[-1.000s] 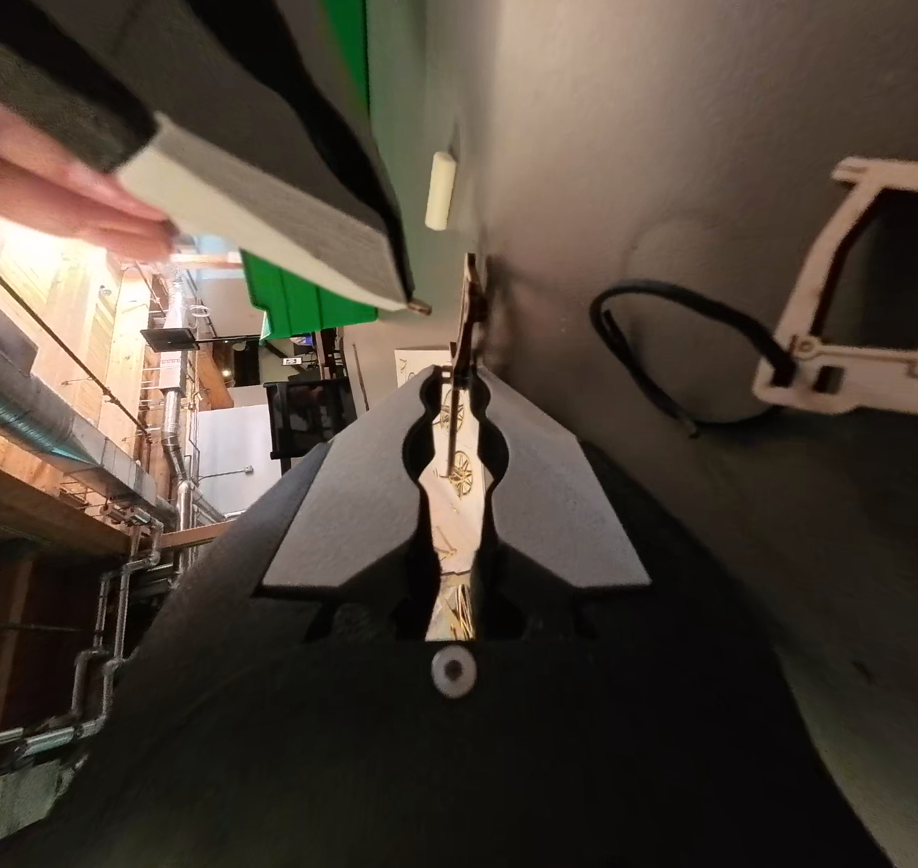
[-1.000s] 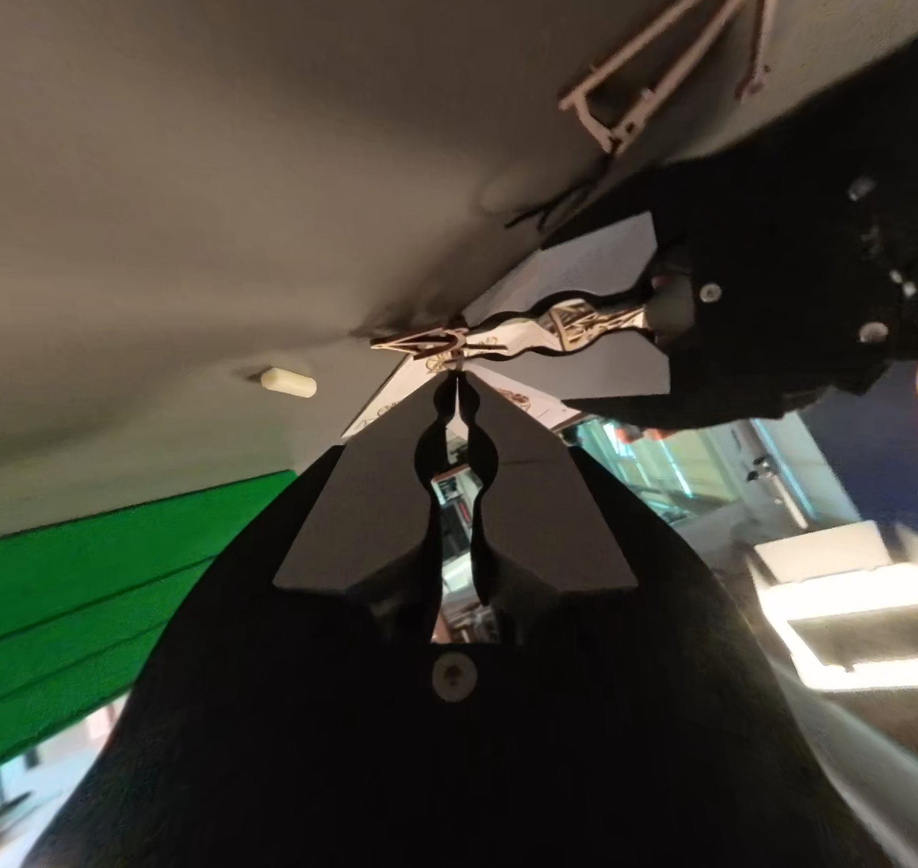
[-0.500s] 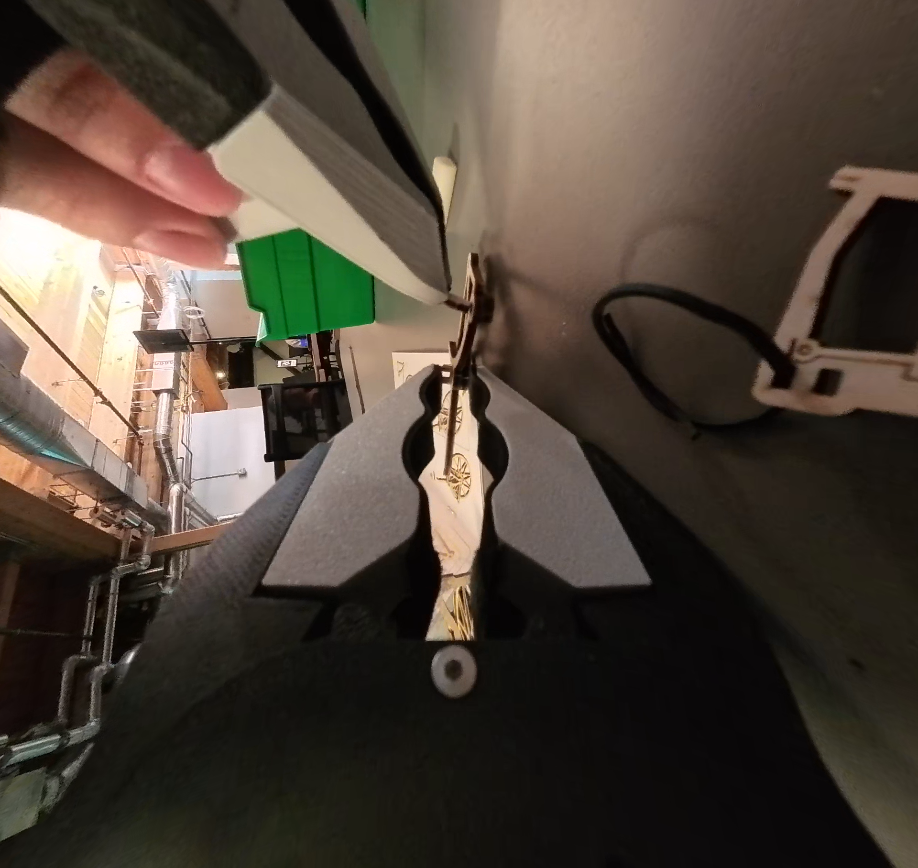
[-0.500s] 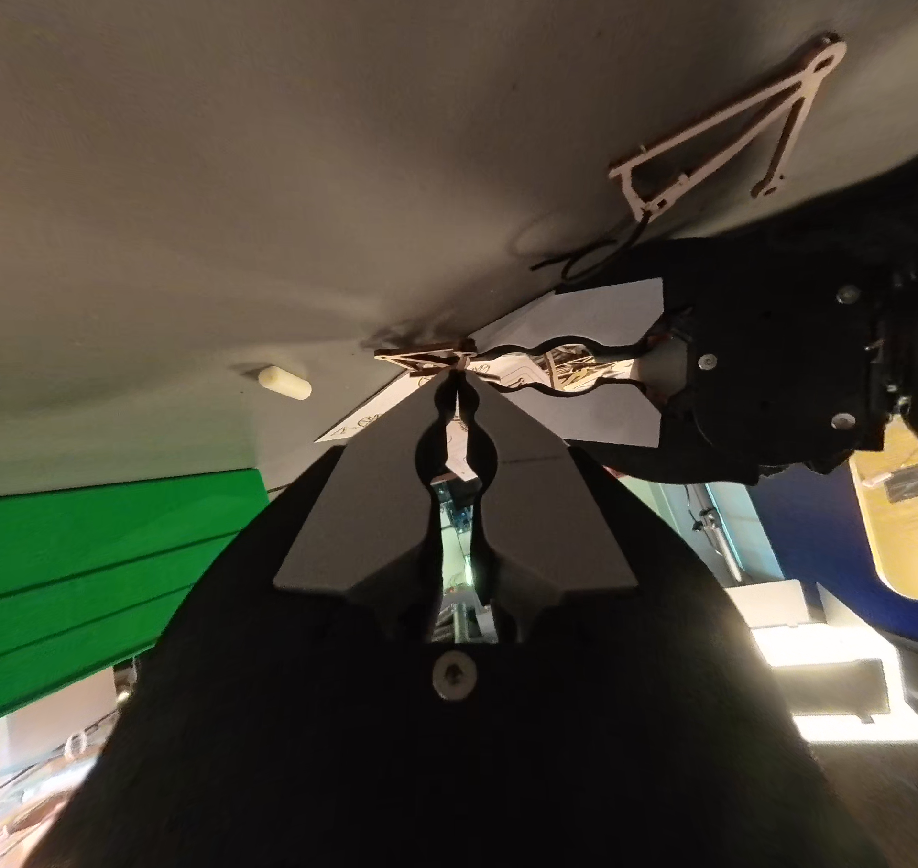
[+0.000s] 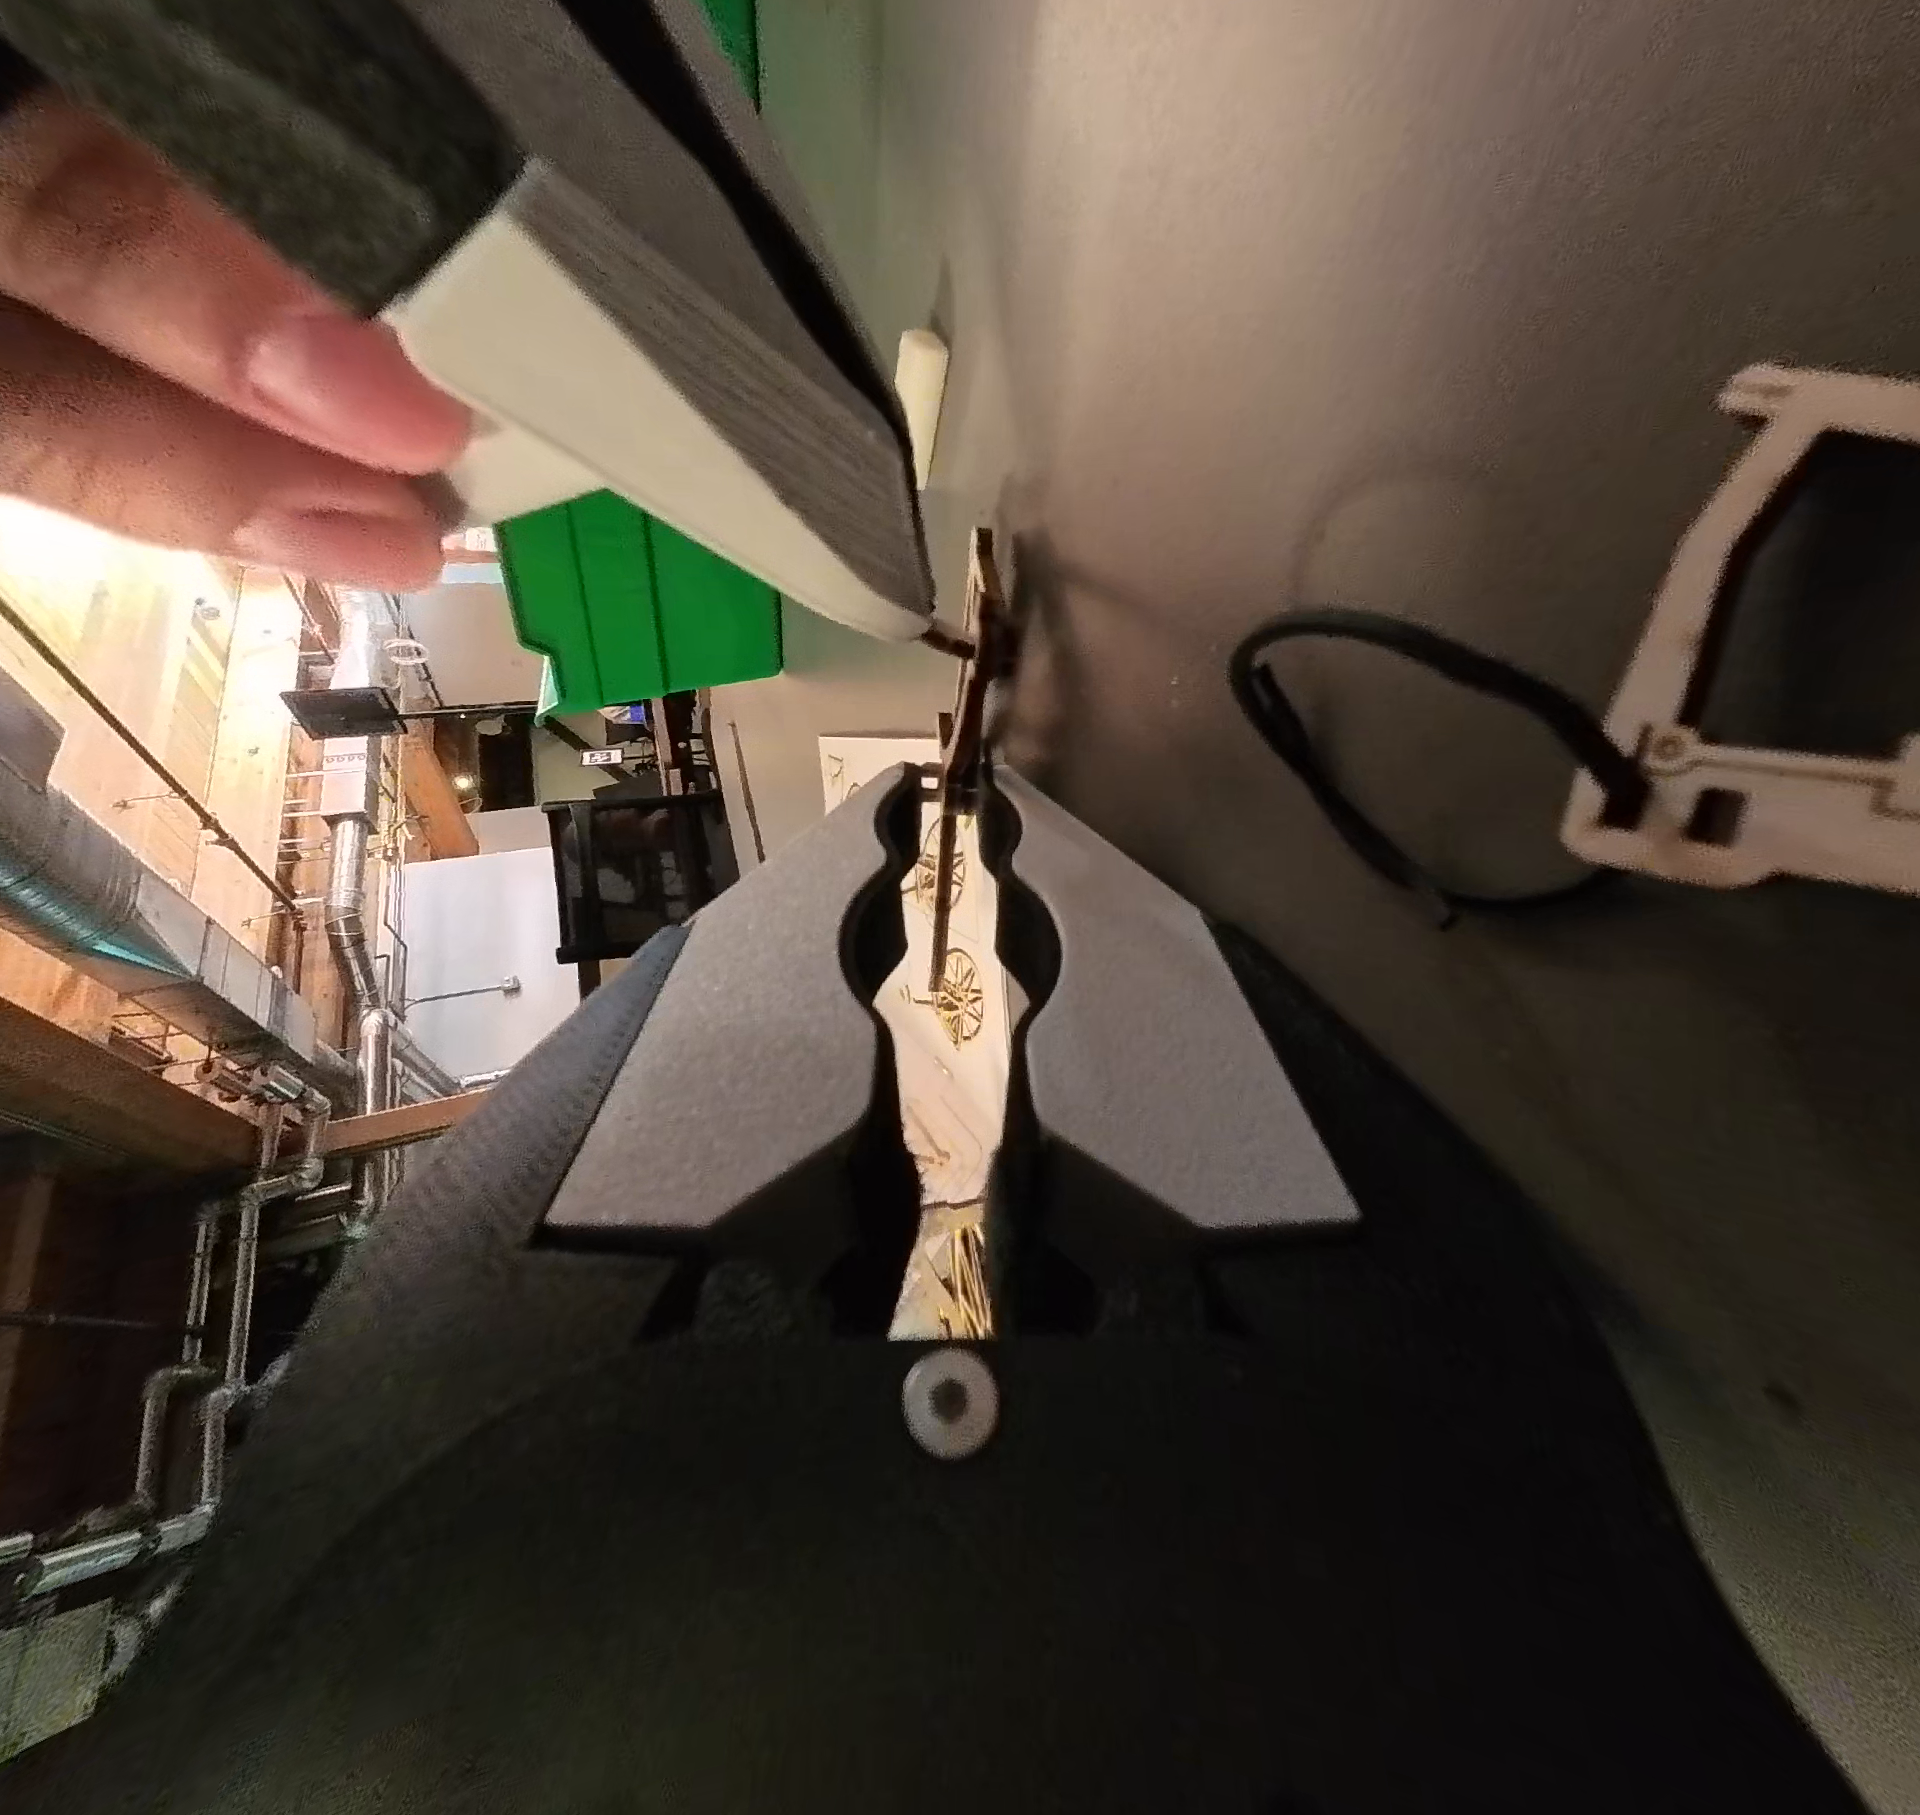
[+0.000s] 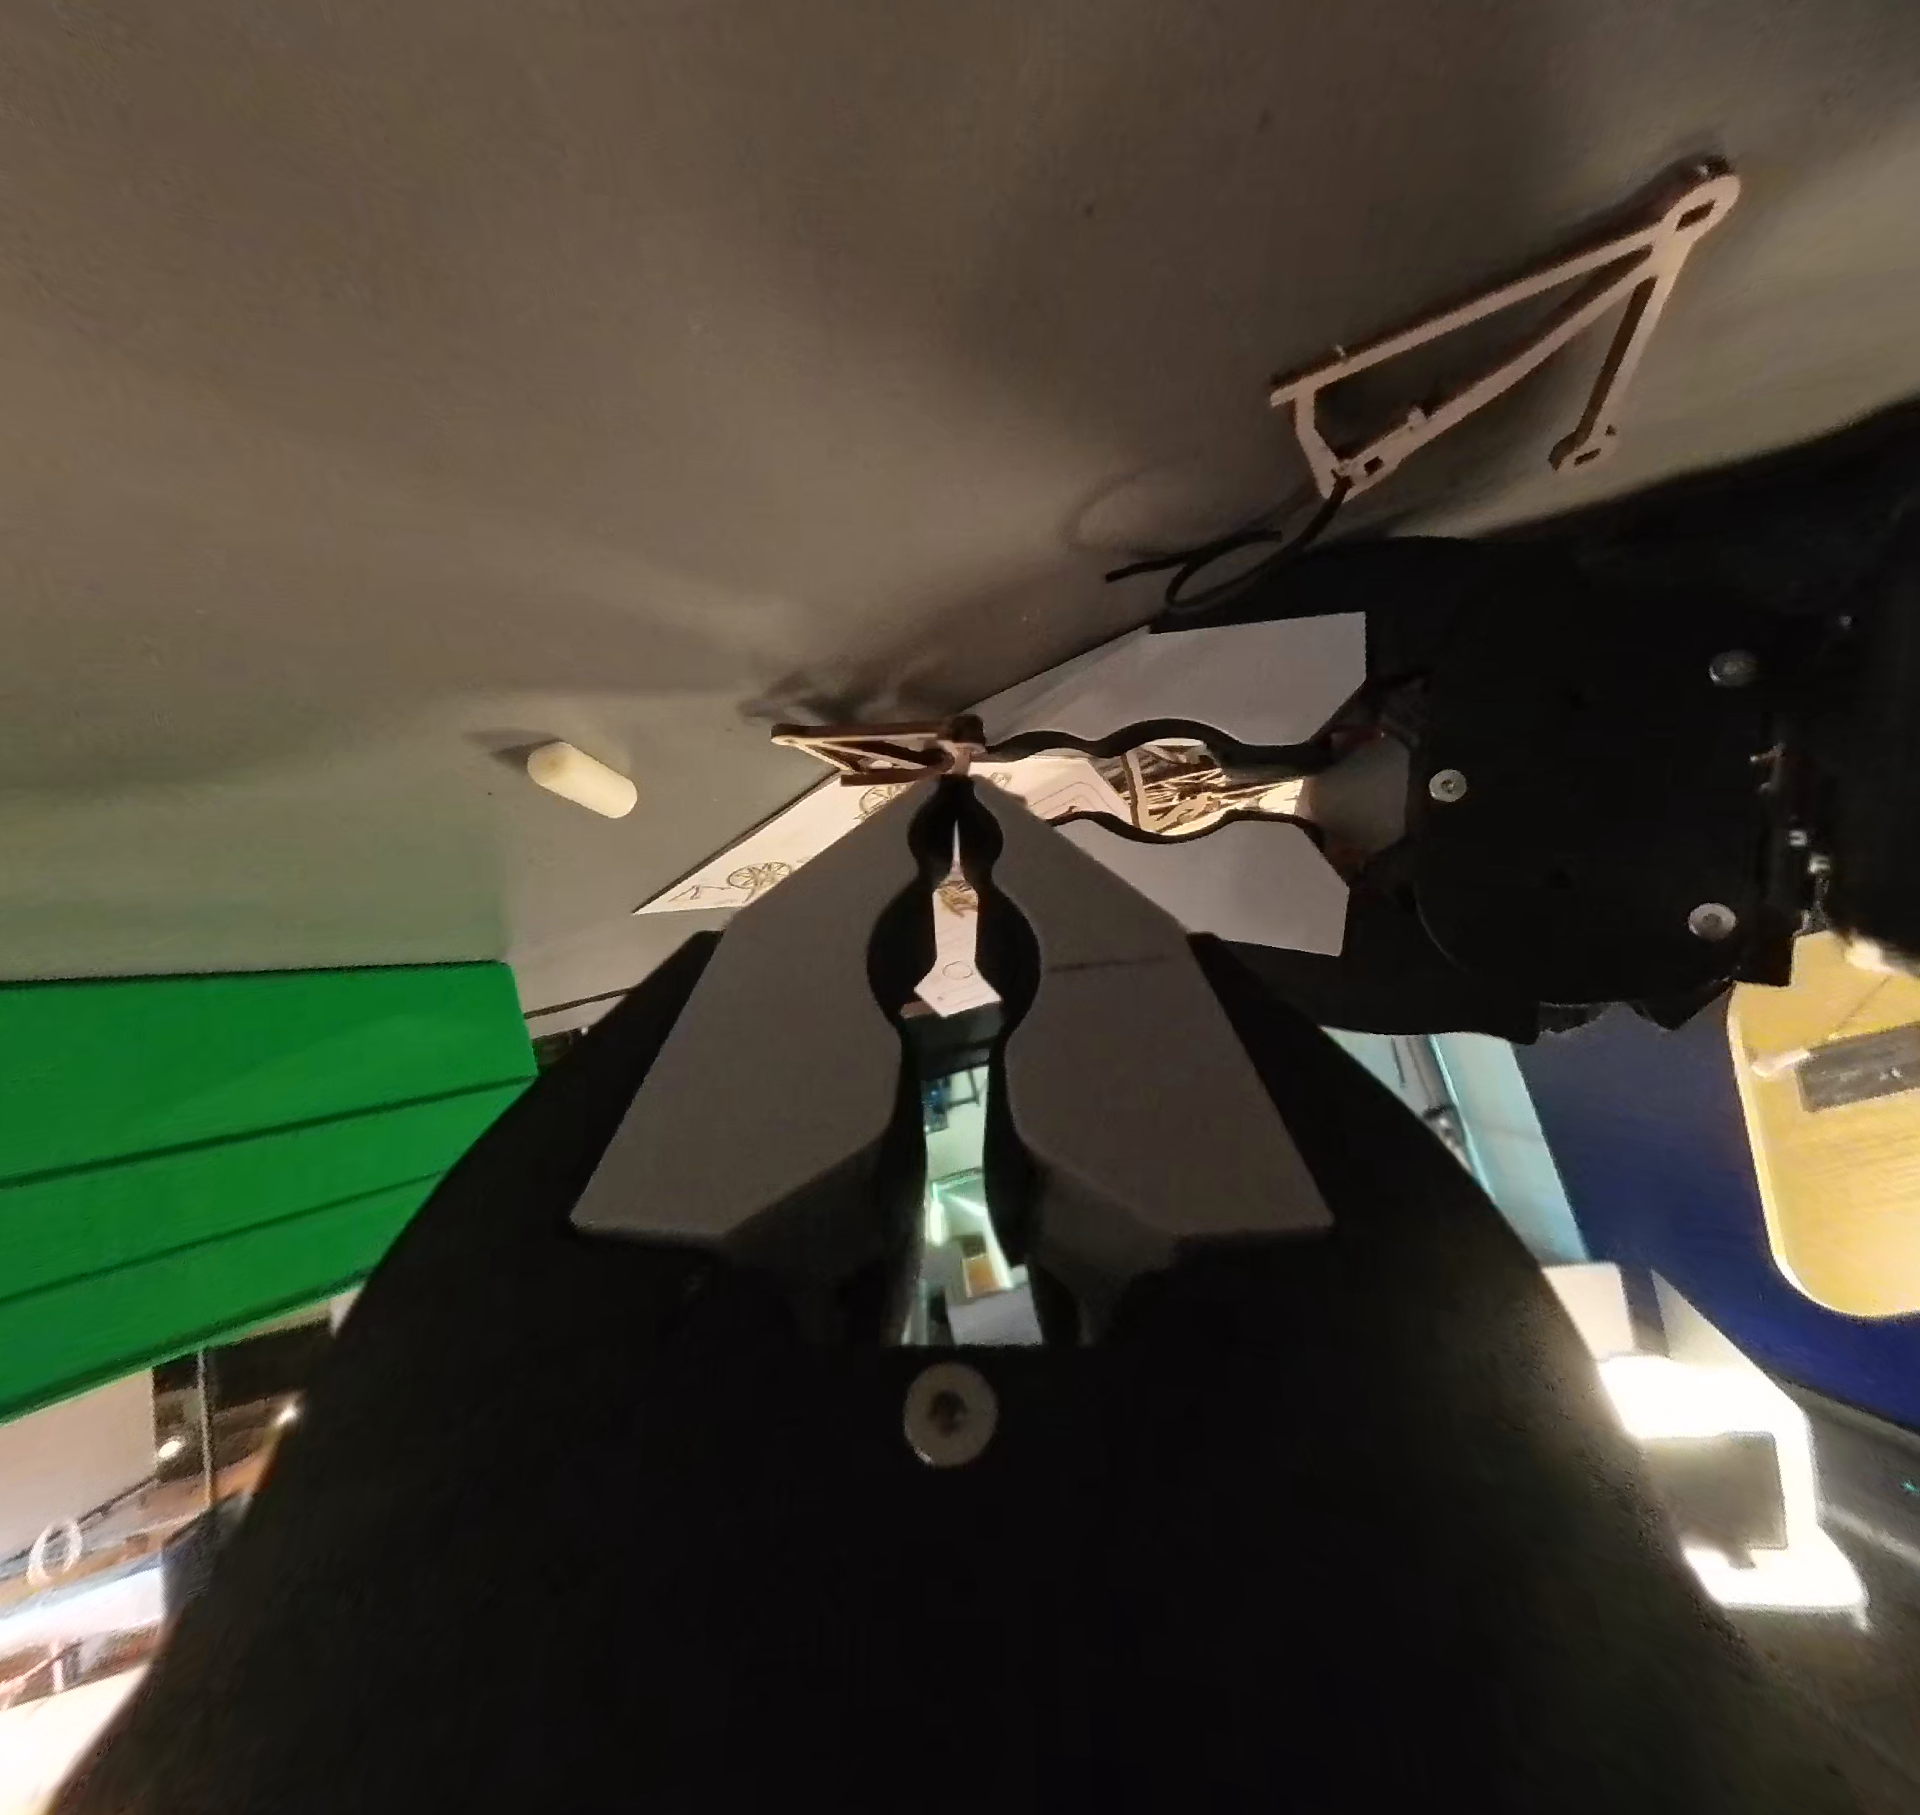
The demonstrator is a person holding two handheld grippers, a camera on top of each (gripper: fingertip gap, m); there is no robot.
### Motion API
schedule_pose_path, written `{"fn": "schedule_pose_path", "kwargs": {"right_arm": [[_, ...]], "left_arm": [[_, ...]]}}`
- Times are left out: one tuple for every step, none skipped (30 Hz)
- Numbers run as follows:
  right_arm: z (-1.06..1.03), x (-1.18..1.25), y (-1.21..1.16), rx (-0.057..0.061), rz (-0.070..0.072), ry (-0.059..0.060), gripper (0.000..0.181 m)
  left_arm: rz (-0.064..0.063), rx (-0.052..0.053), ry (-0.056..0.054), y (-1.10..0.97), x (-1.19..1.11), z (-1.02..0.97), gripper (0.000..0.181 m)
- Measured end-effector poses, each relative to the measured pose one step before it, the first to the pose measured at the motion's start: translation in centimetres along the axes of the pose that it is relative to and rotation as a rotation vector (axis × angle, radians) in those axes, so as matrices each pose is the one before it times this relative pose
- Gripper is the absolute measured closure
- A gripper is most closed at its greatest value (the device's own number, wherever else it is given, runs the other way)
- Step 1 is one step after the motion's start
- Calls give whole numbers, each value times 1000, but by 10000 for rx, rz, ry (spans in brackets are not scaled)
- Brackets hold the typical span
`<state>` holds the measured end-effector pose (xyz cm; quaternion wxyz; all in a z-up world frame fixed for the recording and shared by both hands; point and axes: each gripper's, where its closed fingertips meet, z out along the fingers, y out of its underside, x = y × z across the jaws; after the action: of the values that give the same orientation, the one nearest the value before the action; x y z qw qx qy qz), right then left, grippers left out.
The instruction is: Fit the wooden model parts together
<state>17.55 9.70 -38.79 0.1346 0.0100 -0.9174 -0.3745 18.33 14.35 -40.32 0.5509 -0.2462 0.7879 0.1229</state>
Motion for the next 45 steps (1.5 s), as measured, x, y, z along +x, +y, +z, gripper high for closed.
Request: {"fn": "schedule_pose_path", "kwargs": {"right_arm": [[28, -17, 21, 10, -72, -47, 181], [28, -13, 11, 27, -71, -53, 181], [2, 22, -44, 56, -87, -29, 181], [-3, 35, -26, 38, -101, -25, 181], [24, 17, 5, 22, -104, -47, 181], [17, 12, -21, 34, -87, -59, 181], [15, 51, -34, 38, -68, -29, 181], [27, 3, -31, 36, -82, -68, 181], [33, 14, -8, 16, -76, -54, 181], [26, 30, -4, 23, -72, -50, 181], [35, 0, -11, 24, -49, -65, 181], [50, -47, 18, 4, -41, -98, 181], [46, -13, 14, 12, -36, -65, 181], [46, 37, -40, 29, -46, -37, 181], [34, 63, -25, 9, -52, -29, 181], [26, 116, -22, 3, -38, 1, 181], [14, 107, -13, 11, -14, -9, 181], [25, 74, -7, 2, 4, -8, 181], [21, 53, -16, 2, -18, 9, 181], [40, 0, -29, 6, -17, -5, 181], [42, -19, -55, 5, 4, -14, 181], [46, -11, -46, 4, 2, -2, 181], [32, 41, -26, -1, 2, 19, 181], [26, 33, -5, 5, 25, 3, 181], [27, 35, 3, 0, 37, -4, 181], [16, 34, -2, -8, 9, 2, 181], [8, 6, -13, -10, -14, -2, 181], [7, -5, -2, -9, -15, -3, 181], [-8, -23, 5, 1, -1, -10, 181], [-14, -34, 41, -5, 9, -13, 181], [-34, -53, 64, -11, 9, -21, 181], [-18, -41, 63, -10, 14, -16, 181], [-18, -38, 20, 10, 11, -10, 181], [-15, -2, 7, 5, 0, 11, 181], [0, 2, 9, -2, -9, 19, 181], [5, 4, 19, 2, -2, 10, 181], [-3, -4, 11, 7, 11, 2, 181], [9, 17, 24, -1, 19, 9, 181], [-5, 31, 9, -1, 14, 14, 181], [-14, 24, -12, 18, 11, 12, 181], [-14, 35, -1, 0, 2, 24, 181], [-16, 30, -4, 2, -8, 29, 181], [-30, -29, -33, 22, 8, -8, 181], [-31, -72, -56, 43, 51, -42, 180], [-58, -53, -52, 45, 86, -42, 177]], "left_arm": [[4, -5, -5, -1, 2, -5, 172], [1, -4, -1, 1, -5, 5, 172], [-9, 0, 0, 0, 7, 0, 172], [-12, -1, 7, 2, -5, 5, 172], [-12, -5, 9, 9, 6, 6, 172], [-11, -14, 5, -1, 3, -2, 172], [-5, -16, -1, 11, -13, 1, 172], [12, -13, -4, -2, 7, -3, 172], [28, -15, -18, 2, -15, -1, 172], [31, -27, -20, 4, -20, -6, 172], [10, -33, -22, 1, -23, 2, 172], [4, -25, -1, 2, -8, -3, 172], [-8, -11, 39, 9, 48, -3, 172], [-61, -6, 7, 9, -23, -4, 172], [-75, -14, 33, 15, -13, 0, 172], [-57, -13, 28, 8, 7, 10, 172], [-6, -6, 6, 1, 0, 0, 172], [18, -6, -10, -6, -3, -7, 172], [9, -10, -6, 1, -6, 0, 172], [-18, -6, 4, 1, -3, -4, 172], [-37, 4, 9, 3, -6, 5, 171], [-42, -2, 13, 1, 5, -3, 171], [-27, -7, 5, 5, -9, 4, 171], [4, -8, -5, -1, -1, 1, 171], [21, -9, -9, -8, -6, -1, 172], [35, -1, -16, -6, -1, -4, 172], [34, -1, -16, -7, -1, -3, 172], [27, -3, -10, -10, -1, -1, 172], [32, -1, -11, 1, -5, -3, 172], [47, -1, -15, -7, 1, 0, 172], [55, -12, -23, 9, -7, -4, 172], [60, -4, -18, 8, 3, 9, 172], [48, -3, -6, -4, 22, 2, 172], [37, 0, -5, -9, 3, -7, 172], [28, 2, -4, -5, 8, 0, 172], [22, 2, 2, -5, 20, 0, 172], [6, 0, 2, -9, 0, -5, 172], [-4, 3, 0, -5, 3, 2, 172], [-4, 4, 3, 8, -2, -4, 172], [0, 3, 1, -4, 2, 2, 172], [0, -2, -2, -5, -1, -6, 172], [-2, 0, 1, 0, 2, 0, 172], [-4, 2, 0, -3, 3, 2, 172], [-8, -1, 1, 0, -2, -4, 172], [-5, 2, 1, -3, 5, 1, 172]]}}
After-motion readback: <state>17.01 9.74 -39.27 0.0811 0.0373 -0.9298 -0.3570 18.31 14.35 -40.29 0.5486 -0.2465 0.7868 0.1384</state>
